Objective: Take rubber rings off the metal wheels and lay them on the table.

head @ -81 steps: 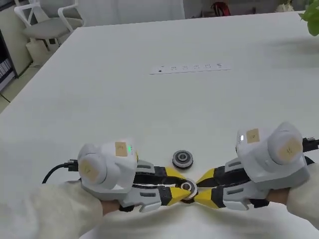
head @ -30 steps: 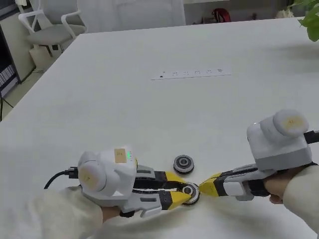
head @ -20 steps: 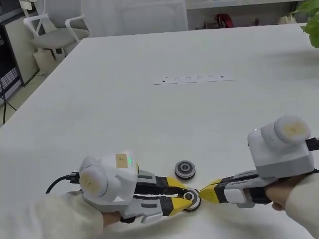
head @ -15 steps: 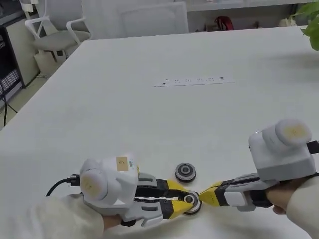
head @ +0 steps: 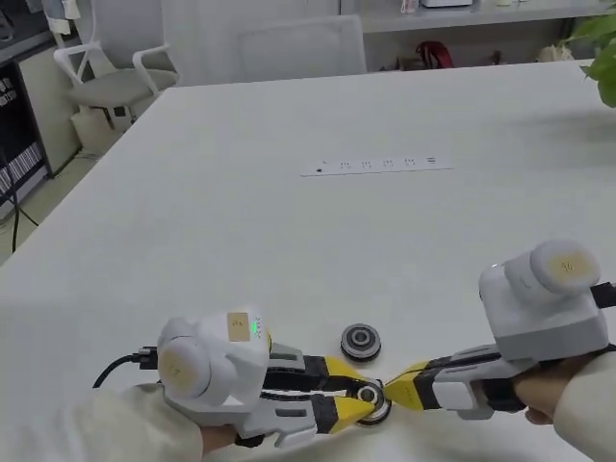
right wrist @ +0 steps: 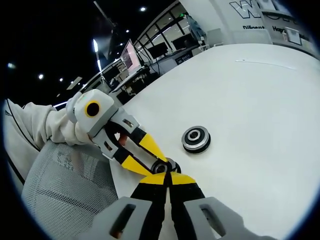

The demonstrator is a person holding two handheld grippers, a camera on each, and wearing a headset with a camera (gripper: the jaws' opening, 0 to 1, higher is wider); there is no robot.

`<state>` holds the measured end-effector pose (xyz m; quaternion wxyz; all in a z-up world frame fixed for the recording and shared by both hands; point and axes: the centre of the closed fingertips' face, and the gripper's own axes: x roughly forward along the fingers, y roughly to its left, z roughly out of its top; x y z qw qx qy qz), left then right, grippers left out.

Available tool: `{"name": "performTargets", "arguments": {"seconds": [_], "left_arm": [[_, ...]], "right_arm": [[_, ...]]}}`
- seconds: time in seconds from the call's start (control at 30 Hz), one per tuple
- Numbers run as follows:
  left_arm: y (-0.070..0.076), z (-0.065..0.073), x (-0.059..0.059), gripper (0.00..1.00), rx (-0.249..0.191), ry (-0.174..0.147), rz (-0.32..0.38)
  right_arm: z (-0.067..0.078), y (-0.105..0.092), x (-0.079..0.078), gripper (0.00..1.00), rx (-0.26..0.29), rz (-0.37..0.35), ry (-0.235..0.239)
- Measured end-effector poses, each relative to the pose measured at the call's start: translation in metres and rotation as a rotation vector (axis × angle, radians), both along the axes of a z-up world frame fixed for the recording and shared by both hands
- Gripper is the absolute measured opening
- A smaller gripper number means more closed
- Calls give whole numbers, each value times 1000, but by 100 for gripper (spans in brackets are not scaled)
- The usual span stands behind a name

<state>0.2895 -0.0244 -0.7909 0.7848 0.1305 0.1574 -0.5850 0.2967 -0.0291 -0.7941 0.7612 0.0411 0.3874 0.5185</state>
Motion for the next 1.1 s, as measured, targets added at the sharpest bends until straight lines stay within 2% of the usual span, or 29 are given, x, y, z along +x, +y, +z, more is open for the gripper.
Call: {"name": "performTargets", "arguments": {"seconds": [0.57, 1.1], "left_arm": [[-1, 1, 2, 15, 7, -3, -3], [1, 0, 3, 14, 10, -7, 5]], "right_arm": [[3, 2, 1, 0, -2, 20, -26], [5, 5, 1, 0, 23, 2, 2]]}}
